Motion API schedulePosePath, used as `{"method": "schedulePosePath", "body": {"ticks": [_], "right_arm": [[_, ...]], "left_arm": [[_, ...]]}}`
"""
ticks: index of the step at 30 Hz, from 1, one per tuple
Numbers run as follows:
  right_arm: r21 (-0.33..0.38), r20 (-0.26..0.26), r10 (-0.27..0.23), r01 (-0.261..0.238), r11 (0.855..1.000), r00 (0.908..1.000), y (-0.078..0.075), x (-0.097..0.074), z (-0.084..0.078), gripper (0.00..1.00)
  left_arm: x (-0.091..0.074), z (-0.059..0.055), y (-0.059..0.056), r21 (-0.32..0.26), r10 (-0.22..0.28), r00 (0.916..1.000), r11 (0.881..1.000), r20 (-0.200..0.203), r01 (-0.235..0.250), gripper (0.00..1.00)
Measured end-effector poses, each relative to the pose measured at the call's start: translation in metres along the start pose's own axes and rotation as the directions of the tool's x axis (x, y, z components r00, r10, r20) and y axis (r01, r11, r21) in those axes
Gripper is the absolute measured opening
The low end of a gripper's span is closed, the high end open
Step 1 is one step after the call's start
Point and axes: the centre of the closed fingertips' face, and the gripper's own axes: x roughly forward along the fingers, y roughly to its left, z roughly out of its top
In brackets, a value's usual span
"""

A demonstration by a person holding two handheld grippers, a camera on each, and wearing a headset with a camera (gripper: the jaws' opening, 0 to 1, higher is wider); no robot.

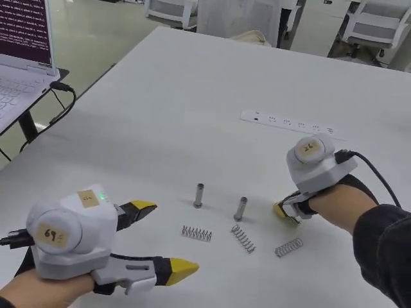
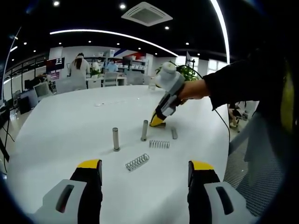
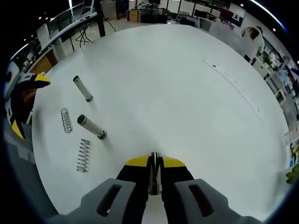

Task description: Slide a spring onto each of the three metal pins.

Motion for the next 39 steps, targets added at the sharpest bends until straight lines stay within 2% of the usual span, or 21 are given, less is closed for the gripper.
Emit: {"method": "schedulePosePath", "body": {"ticks": [13,27,39], "right_arm": [[0.018,0.057,-0.008,0.007,1.000,0.9983,-0.001,-0.017,0.005,0.05],[0.032,0.108,-0.015,0.012,0.999,0.9941,0.002,-0.036,0.002,0.05],[0.040,0.141,-0.021,0.015,0.999,0.9898,0.006,-0.044,0.000,0.05]], "left_arm": [[0.000,0.001,-0.001,0.004,-0.007,1.0000,1.000,0.003,0.007,0.71],[-0.001,0.003,-0.001,0.011,-0.007,1.0000,1.000,0.005,0.007,0.71],[-0.002,0.004,-0.003,0.022,-0.011,0.9999,1.000,0.002,0.011,0.71]]}}
